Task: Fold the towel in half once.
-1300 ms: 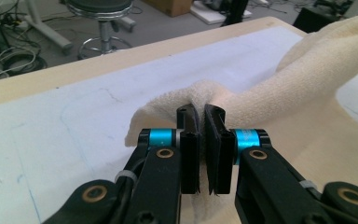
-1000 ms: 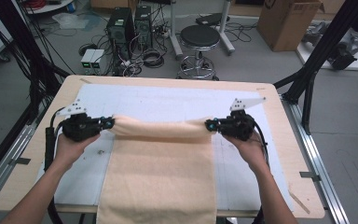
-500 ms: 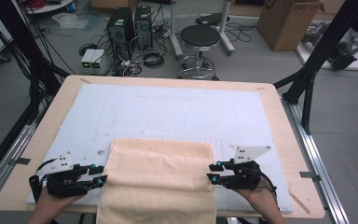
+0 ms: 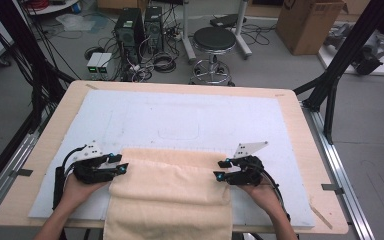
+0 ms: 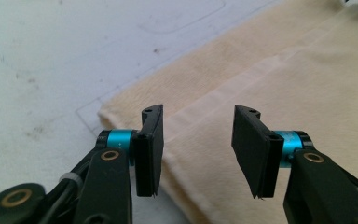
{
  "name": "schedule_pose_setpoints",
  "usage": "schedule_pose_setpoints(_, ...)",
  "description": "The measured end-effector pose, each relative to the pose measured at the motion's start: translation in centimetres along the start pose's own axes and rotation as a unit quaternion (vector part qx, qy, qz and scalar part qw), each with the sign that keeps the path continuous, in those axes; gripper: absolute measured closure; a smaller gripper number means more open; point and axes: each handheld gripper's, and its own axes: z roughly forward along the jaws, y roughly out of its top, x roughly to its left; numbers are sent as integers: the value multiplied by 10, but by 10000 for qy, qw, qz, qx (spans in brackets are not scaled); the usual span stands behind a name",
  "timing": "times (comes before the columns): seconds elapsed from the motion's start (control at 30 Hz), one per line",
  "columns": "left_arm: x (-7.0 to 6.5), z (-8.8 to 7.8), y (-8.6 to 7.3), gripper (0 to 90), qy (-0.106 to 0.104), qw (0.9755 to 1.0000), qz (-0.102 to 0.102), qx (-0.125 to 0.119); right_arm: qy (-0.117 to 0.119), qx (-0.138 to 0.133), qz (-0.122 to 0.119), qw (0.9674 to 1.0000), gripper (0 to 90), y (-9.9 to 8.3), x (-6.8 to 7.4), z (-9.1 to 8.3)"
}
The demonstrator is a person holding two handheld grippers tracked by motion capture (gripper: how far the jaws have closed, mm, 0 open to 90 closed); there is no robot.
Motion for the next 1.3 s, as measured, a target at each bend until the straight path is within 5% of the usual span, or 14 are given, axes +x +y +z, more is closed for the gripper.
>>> schedule_pose_setpoints(0.1,5,7,-2,516,48,9998,-107,165,-108,-81,48,9999,539,-7,-6,6)
schedule_pose_setpoints(0.27,3,10,-3,532,81,9996,5,260,-170,126,128,9997,547,-12,-9,10)
schedule_pose_setpoints(0.43,3,6,-5,661,177,9997,2,194,-200,224,-32,9995,675,-11,-3,11)
schedule_pose_setpoints(0.7,0,2,-7,845,174,9997,133,129,-40,148,75,9999,838,-12,-4,8)
schedule_pose_setpoints(1.3,-6,-16,-5,878,17,9996,41,-272,21,-245,-78,9997,856,-6,3,-7)
